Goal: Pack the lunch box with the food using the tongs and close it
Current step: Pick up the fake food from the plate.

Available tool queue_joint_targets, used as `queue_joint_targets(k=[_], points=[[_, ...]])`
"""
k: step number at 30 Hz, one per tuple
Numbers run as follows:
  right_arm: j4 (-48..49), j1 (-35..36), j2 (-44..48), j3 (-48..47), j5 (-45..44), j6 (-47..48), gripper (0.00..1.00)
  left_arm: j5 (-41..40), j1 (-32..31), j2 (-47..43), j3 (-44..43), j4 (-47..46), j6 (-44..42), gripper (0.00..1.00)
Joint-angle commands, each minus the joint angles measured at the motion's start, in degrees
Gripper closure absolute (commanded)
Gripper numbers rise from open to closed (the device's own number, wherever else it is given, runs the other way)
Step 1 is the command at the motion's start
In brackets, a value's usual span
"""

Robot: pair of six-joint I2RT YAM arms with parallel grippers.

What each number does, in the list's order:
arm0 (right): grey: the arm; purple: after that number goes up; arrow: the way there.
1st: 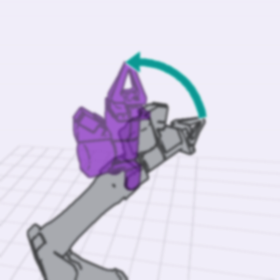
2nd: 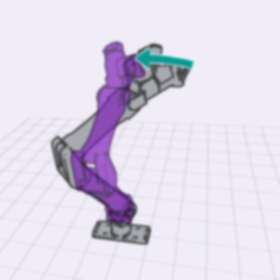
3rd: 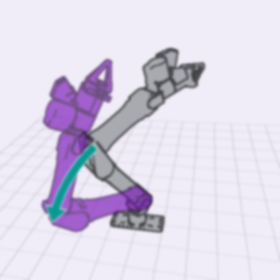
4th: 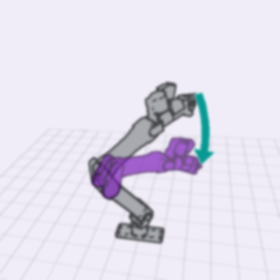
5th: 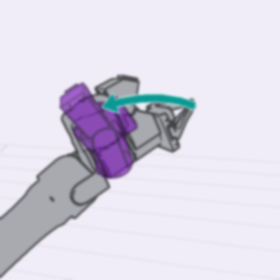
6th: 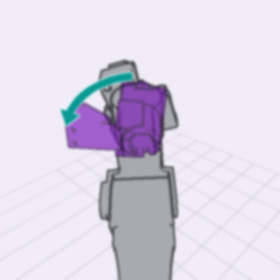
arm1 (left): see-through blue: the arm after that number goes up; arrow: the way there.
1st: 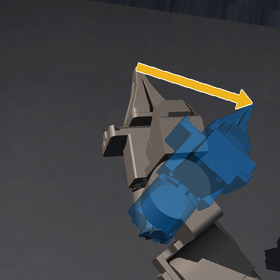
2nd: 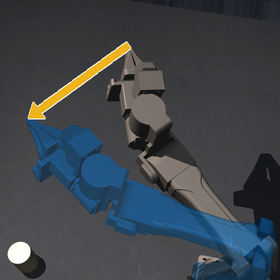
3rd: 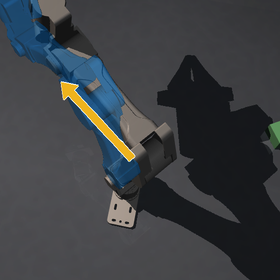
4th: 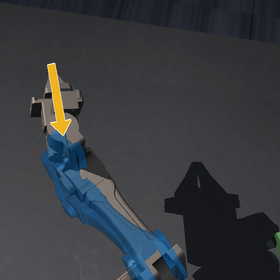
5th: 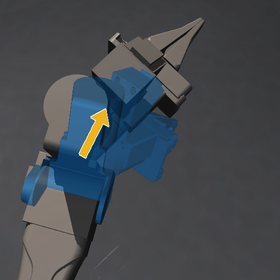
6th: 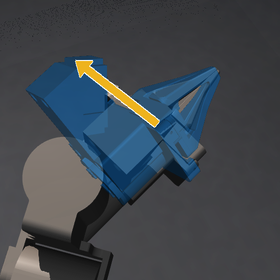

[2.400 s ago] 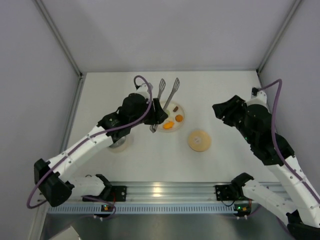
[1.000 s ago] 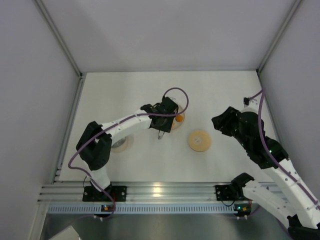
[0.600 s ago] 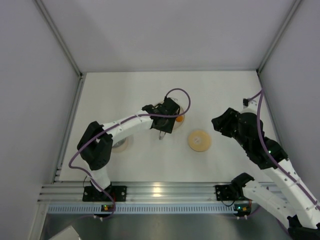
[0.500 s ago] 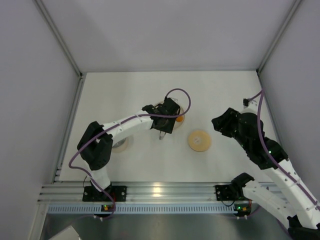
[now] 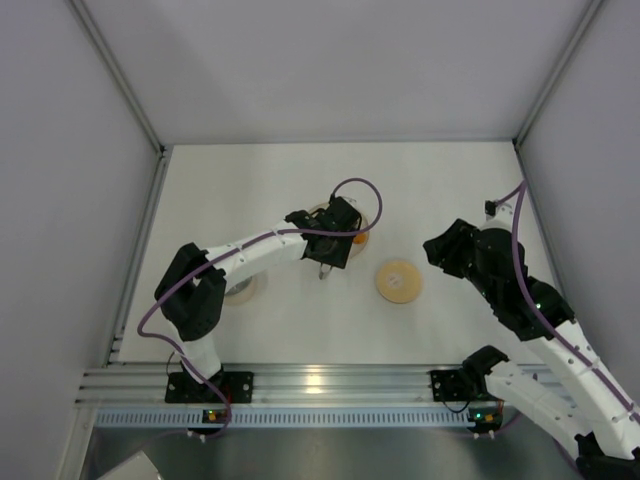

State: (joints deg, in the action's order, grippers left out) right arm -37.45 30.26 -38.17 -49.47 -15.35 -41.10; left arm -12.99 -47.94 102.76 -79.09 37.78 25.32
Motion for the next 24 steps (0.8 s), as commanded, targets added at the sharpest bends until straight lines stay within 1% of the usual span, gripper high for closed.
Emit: queue_joint_targets(k=[1, 7, 15, 18, 22, 24], points=[[-0.4, 1.1, 0.7, 0.0, -0.1, 0.1, 0.52, -1.4, -0.4, 0.3, -2.6, 0.7, 0.6, 0.44], [-0.1, 1.1, 0.7, 0.7, 0.1, 0.2, 0.52, -1.7, -0.4, 0.6, -3.0, 1.1, 0.8, 0.45], [0.5, 1.1, 0.5, 0.9, 0.7, 0.1, 0.53, -2.0, -0.4, 0.2, -2.9, 1.5, 1.3, 0.51], [0.5, 1.1, 0.5, 1.0, 0.8, 0.1, 0.53, -1.4, -0.4, 0.5, -2.9, 1.5, 1.3, 0.52], [0.1, 1.1, 0.7, 1.0, 0.7, 0.1, 0.53, 0.0, -0.4, 1.4, -3.0, 1.4, 1.5, 0.48], [0.0, 1.1, 0.8, 0.8, 0.6, 0.4, 0.53, 0.4, -0.4, 1.7, -3.3, 1.4, 1.7, 0.48]])
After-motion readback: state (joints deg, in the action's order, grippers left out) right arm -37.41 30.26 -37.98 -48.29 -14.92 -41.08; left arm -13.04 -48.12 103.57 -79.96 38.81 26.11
